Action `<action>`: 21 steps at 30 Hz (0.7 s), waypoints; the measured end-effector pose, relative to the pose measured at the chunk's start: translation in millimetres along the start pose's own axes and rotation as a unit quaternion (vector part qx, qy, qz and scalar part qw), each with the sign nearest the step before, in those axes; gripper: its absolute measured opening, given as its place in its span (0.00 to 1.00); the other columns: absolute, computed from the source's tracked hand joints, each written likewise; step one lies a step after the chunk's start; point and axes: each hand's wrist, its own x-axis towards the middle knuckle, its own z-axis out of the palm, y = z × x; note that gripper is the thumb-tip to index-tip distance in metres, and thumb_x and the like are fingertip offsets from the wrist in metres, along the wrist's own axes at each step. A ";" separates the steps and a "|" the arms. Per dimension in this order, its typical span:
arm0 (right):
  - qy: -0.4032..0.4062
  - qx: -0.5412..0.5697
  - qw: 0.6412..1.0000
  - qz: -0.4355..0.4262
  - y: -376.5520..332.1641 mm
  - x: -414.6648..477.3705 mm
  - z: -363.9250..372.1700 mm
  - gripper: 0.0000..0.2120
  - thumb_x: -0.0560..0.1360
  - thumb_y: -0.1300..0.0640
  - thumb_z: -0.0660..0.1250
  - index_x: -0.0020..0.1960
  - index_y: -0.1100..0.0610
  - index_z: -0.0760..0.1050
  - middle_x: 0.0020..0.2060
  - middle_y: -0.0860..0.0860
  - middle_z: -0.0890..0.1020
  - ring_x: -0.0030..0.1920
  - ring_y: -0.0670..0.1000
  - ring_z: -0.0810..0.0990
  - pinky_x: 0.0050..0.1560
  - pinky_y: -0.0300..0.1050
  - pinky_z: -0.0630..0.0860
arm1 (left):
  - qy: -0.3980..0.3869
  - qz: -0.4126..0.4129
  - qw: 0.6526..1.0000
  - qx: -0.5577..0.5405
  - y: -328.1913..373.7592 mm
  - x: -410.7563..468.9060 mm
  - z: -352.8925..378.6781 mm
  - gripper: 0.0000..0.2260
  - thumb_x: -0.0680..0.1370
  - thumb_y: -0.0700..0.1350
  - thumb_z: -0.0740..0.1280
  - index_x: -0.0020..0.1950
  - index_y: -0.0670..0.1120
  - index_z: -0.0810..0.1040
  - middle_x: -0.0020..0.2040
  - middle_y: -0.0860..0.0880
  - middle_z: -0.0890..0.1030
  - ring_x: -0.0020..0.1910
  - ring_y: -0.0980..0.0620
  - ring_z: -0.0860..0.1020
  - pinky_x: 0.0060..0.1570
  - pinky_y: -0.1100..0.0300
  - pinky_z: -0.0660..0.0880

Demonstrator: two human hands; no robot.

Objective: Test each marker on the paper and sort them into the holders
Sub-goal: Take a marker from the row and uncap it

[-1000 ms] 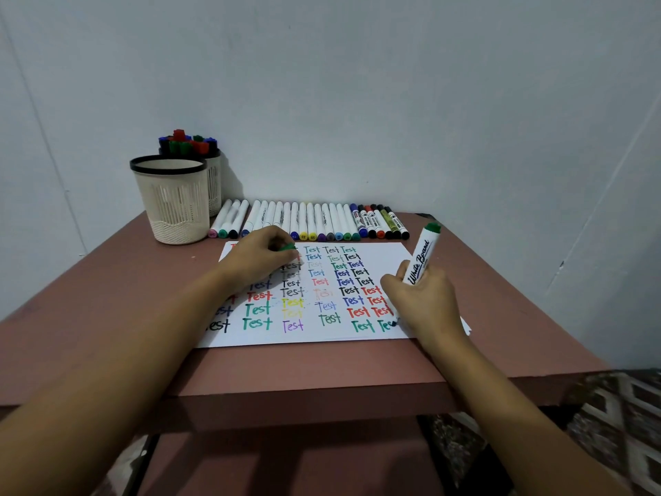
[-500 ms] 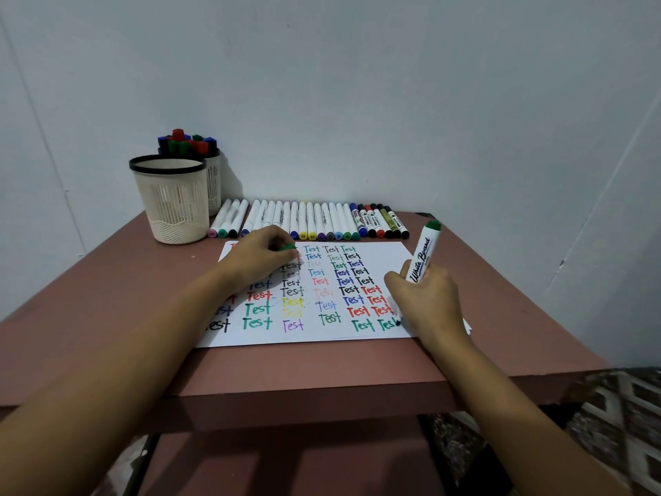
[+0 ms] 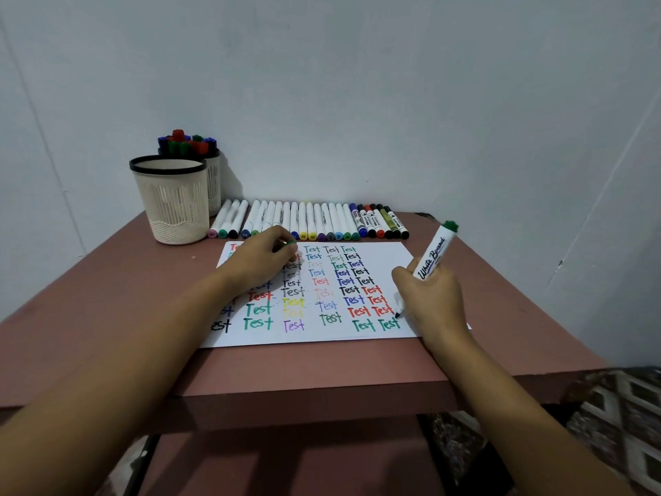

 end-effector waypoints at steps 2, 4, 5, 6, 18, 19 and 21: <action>0.005 0.032 0.999 0.031 3.8 6.0 -0.8 0.13 0.73 0.60 0.66 0.32 0.56 0.68 0.32 0.56 0.75 0.28 0.51 0.76 0.28 0.40 0.70 | 0.000 0.005 1.000 0.013 0.5 -0.7 1.3 0.07 0.80 0.46 0.59 0.55 0.47 0.73 0.49 0.48 0.81 0.49 0.52 0.77 0.47 0.61 0.68; -0.010 0.070 0.995 0.066 3.3 10.9 -3.4 0.14 0.74 0.56 0.69 0.32 0.56 0.69 0.30 0.55 0.73 0.21 0.46 0.69 0.24 0.37 0.65 | 0.000 0.014 1.000 0.028 0.6 -2.0 2.8 0.08 0.81 0.47 0.59 0.57 0.47 0.73 0.48 0.48 0.81 0.48 0.51 0.77 0.46 0.61 0.68; -0.020 0.090 0.992 0.081 1.4 13.4 -4.5 0.16 0.74 0.54 0.70 0.32 0.57 0.69 0.27 0.55 0.71 0.19 0.46 0.66 0.22 0.36 0.63 | 0.001 0.019 0.999 0.034 0.5 -2.2 3.0 0.08 0.81 0.47 0.59 0.58 0.48 0.73 0.48 0.48 0.80 0.48 0.51 0.77 0.45 0.61 0.68; -0.029 0.106 0.990 0.093 -1.9 15.0 -5.4 0.18 0.73 0.51 0.71 0.31 0.58 0.69 0.26 0.55 0.70 0.19 0.46 0.64 0.22 0.36 0.62 | 0.002 0.023 0.999 0.039 0.4 -2.4 3.0 0.09 0.80 0.47 0.59 0.58 0.48 0.73 0.48 0.49 0.80 0.48 0.51 0.77 0.44 0.61 0.67; -0.125 0.295 0.933 0.166 -42.9 51.8 49.5 0.10 0.76 0.59 0.61 0.37 0.59 0.67 0.25 0.53 0.71 0.23 0.47 0.66 0.22 0.36 0.62 | -0.017 0.021 0.999 0.042 0.1 2.9 1.1 0.11 0.79 0.46 0.62 0.60 0.46 0.74 0.55 0.49 0.78 0.53 0.52 0.75 0.48 0.63 0.68; -0.127 0.298 0.930 0.171 -42.2 53.0 54.9 0.09 0.76 0.61 0.60 0.36 0.60 0.67 0.26 0.54 0.71 0.24 0.48 0.66 0.22 0.36 0.62 | -0.014 0.023 0.999 0.044 -0.6 3.3 0.9 0.11 0.79 0.46 0.63 0.60 0.46 0.74 0.55 0.49 0.78 0.53 0.53 0.75 0.47 0.64 0.68; -0.134 0.304 0.927 0.172 -38.3 54.2 64.6 0.10 0.75 0.64 0.60 0.35 0.61 0.68 0.28 0.55 0.70 0.24 0.48 0.67 0.21 0.36 0.64 | 0.002 0.028 0.999 0.038 -1.1 3.9 -1.2 0.10 0.78 0.45 0.64 0.58 0.46 0.75 0.53 0.51 0.79 0.52 0.54 0.76 0.43 0.69 0.69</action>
